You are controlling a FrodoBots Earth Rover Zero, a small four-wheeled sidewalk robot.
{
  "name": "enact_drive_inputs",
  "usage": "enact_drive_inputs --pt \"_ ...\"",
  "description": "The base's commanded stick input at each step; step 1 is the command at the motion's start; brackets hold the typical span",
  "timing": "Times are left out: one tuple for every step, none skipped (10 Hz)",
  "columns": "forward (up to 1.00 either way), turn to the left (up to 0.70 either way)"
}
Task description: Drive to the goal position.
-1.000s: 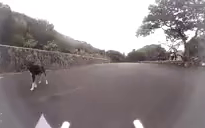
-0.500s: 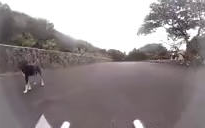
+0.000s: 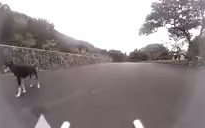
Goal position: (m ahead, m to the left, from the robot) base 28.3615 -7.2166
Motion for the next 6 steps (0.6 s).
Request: enact_drive_inputs --pt "0.50 0.00" --pt "0.50 0.00" --pt "0.50 0.00" --pt "0.50 0.00" --pt "0.50 0.00" --pt "0.50 0.00"
